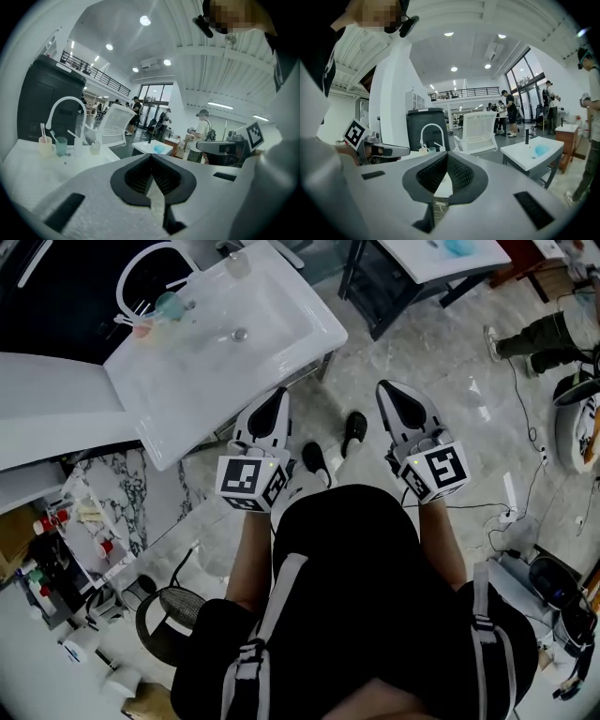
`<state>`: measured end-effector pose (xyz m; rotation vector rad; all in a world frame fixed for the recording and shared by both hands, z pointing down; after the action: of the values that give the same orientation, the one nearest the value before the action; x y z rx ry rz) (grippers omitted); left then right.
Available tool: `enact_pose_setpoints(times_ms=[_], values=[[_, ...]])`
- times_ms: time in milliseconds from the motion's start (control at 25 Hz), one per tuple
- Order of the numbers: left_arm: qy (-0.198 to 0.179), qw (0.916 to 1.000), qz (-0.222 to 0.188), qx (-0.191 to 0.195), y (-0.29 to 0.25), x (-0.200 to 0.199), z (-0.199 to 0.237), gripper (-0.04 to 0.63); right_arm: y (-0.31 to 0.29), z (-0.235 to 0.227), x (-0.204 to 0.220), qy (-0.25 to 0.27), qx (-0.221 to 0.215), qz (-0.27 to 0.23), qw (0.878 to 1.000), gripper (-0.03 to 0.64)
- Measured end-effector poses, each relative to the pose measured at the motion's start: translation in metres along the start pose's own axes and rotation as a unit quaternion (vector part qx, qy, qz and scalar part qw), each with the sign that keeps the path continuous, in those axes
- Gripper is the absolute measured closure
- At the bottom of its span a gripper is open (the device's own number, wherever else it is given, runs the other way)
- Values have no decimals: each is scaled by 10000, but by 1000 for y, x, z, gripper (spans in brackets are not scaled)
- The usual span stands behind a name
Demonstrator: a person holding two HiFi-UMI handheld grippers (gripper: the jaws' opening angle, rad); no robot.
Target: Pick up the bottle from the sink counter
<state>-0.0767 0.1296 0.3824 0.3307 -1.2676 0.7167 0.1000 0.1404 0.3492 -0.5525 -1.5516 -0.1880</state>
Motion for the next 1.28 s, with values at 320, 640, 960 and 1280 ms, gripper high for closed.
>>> enact_pose_setpoints(times_ms=[320,640,960,1280], values=[[-2,9998,13,-213,-26,-10,20,577,-42,-13,-14,80,-321,-35,9994,612],[-78,9978,-117,-647,-67,-38,38,577,-94,-51,-33,20,-778,-119,9969,614],[-128,9945,-238,-1016,-112,-59,45,577,-146,-83,-50,43,-1355,-124,9907,612],[0,9881,-240,-1517,-147,-60,50,577,-182,-108,-51,98,-1962,47,9805,614]])
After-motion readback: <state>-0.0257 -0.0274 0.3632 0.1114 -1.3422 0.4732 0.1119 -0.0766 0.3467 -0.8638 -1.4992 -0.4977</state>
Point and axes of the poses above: the fingertips, and each gripper's own axes: y backward along the fingers, z to its left, x out of its underside, the point moved 2 cm from there along y, backward along the fingers, and after that the axes turned 6 degrees about x, right-handed, at the moved point
